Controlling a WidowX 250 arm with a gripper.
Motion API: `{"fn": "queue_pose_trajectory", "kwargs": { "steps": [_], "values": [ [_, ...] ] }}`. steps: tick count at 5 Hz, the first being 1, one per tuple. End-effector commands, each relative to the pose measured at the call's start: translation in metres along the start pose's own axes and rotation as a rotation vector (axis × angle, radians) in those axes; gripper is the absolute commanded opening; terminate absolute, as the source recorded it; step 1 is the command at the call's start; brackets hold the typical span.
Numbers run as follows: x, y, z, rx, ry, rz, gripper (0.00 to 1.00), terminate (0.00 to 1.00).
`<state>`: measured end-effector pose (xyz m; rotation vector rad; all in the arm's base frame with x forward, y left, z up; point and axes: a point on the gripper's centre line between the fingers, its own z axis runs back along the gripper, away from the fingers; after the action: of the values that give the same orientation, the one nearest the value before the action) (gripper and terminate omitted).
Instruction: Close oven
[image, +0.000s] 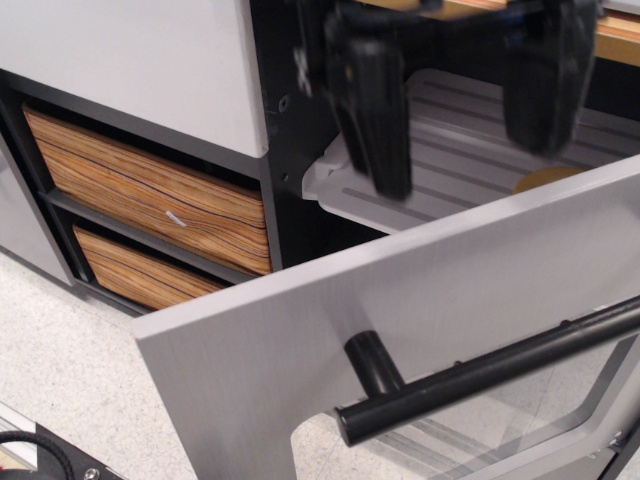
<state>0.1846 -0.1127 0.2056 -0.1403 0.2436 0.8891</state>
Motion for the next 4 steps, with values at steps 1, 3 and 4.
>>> {"fn": "queue_pose_trajectory", "kwargs": {
  "steps": [1, 3, 4],
  "values": [
    [-0.010, -0.002, -0.025, 0.002, -0.025, -0.048, 1.00, 0.00],
    [0.015, -0.006, -0.021, -0.037, -0.067, -0.003, 1.00, 0.00],
    [0.032, -0.007, -0.006, -0.080, -0.093, 0.016, 1.00, 0.00]
  ]
}}
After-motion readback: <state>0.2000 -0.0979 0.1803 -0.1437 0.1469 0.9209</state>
